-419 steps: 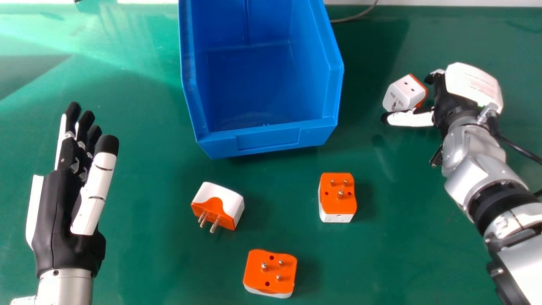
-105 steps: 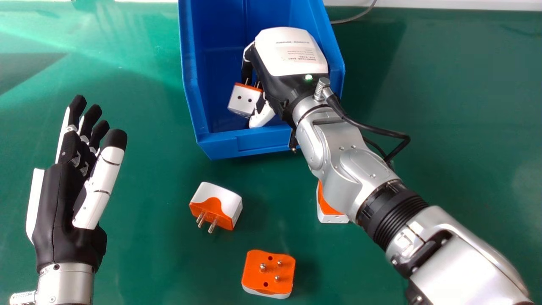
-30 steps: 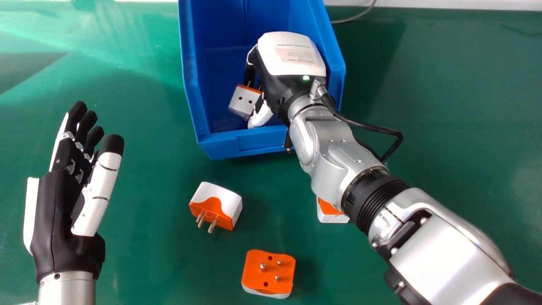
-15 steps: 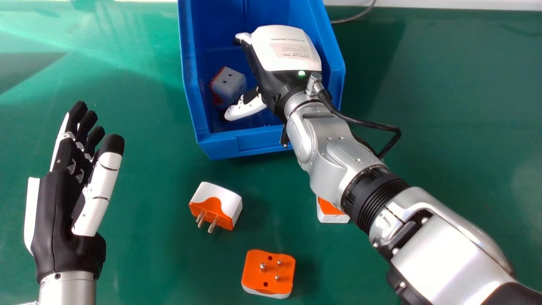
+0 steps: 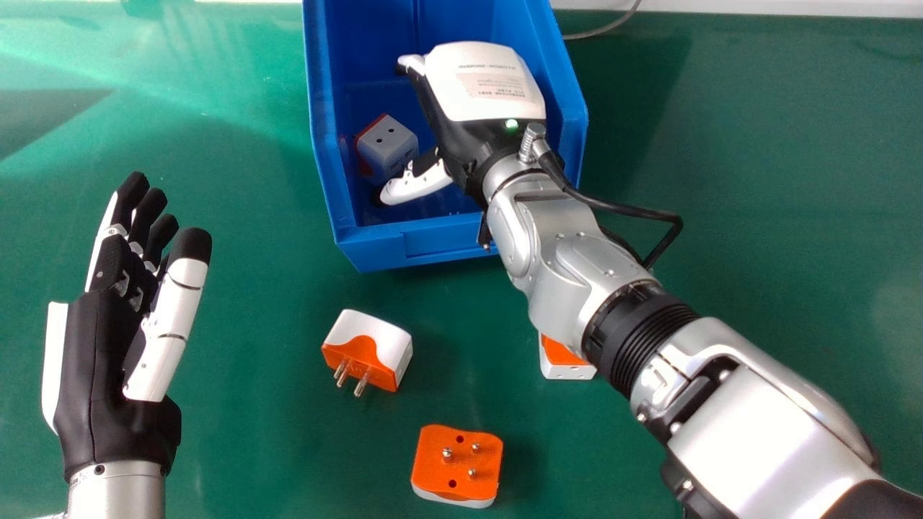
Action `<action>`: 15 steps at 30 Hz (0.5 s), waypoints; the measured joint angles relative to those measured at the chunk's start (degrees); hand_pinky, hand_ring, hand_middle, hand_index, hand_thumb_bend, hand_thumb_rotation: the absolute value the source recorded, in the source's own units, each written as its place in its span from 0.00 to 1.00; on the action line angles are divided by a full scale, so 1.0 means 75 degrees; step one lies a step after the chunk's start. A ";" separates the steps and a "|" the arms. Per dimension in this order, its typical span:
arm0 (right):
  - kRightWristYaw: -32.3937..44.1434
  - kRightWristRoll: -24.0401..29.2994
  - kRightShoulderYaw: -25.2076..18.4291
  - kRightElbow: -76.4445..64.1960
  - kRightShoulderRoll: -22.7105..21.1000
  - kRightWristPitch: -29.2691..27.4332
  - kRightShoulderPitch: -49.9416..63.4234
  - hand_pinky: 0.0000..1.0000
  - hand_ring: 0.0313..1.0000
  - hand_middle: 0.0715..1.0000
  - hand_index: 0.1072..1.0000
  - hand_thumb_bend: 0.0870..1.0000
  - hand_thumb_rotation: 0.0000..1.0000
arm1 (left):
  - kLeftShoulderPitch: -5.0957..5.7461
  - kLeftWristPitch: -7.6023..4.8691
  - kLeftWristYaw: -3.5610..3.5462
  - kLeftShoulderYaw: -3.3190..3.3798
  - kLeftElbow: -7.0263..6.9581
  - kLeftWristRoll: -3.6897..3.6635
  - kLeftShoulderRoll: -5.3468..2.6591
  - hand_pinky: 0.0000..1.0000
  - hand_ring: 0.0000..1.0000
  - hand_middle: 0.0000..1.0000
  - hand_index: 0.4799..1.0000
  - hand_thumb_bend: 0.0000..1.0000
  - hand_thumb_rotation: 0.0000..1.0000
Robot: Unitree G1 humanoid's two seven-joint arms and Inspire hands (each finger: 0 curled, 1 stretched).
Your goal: Pick all objects and put in blue box
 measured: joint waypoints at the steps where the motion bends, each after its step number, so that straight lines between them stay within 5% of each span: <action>1: -0.0022 0.0000 -0.0001 -0.0079 -0.0019 0.0010 0.0010 0.66 0.79 0.85 0.82 0.66 0.36 | 0.0002 0.0000 -0.0002 -0.0001 0.0000 0.0000 0.0000 0.92 0.94 0.95 0.87 0.63 0.60; 15: 0.0261 -0.0563 0.0205 -0.2872 -0.0688 0.0678 0.1022 0.65 0.78 0.83 0.81 0.60 0.13 | -0.0039 0.0001 -0.0091 -0.0015 0.0015 -0.0024 0.0018 0.91 0.94 0.95 0.87 0.65 0.60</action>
